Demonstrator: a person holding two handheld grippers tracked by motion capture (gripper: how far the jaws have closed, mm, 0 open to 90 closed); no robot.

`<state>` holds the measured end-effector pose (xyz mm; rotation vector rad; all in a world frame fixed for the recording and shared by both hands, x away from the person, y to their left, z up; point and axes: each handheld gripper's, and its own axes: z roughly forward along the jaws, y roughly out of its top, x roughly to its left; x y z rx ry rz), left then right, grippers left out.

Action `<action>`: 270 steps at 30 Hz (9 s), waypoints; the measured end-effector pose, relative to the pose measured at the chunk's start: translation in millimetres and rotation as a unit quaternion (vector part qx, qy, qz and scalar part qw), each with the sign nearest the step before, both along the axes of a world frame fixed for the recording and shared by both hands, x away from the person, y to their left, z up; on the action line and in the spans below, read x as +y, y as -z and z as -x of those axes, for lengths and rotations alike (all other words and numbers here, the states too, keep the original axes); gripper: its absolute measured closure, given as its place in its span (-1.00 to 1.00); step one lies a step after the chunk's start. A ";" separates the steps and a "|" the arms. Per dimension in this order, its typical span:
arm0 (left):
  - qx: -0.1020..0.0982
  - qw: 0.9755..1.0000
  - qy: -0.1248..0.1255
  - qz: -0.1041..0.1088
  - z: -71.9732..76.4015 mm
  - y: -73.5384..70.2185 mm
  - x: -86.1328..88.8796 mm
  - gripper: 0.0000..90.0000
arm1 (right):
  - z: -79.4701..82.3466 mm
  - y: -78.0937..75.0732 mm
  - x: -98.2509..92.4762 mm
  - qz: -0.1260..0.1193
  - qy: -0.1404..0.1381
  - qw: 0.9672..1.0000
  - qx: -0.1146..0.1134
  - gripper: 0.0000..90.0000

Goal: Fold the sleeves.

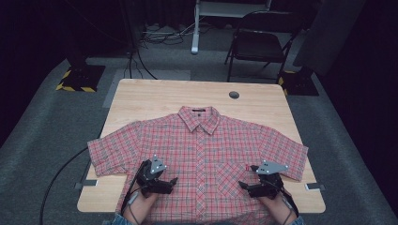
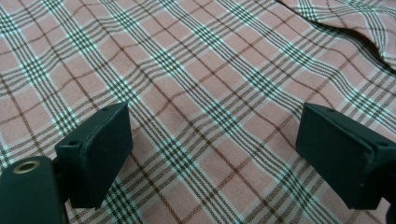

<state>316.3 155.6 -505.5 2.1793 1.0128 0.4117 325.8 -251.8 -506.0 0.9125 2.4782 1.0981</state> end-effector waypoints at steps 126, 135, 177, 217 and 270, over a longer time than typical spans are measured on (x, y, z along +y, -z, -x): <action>-0.069 0.983 -0.169 0.027 -51.0 -82.4 164.6 -0.82 | -0.4 0.0 0.0 0.000 0.004 1.000 0.001 -0.62; -0.051 0.978 -0.204 0.018 -57.8 -64.8 190.0 -0.81 | -0.4 0.0 0.0 0.000 0.004 1.000 0.001 -0.62; 0.081 0.961 -0.247 0.099 -57.7 -5.8 239.1 0.13 | -0.4 0.0 0.0 0.000 0.004 1.000 0.001 -0.62; -0.096 0.975 -0.184 0.081 -18.1 -104.7 191.5 0.92 | -0.4 0.0 0.0 0.000 0.004 1.000 0.001 -0.62; -0.065 0.987 -0.011 0.146 -48.8 -106.9 65.9 0.06 | -0.1 -0.1 0.1 0.001 0.000 1.000 0.001 -0.62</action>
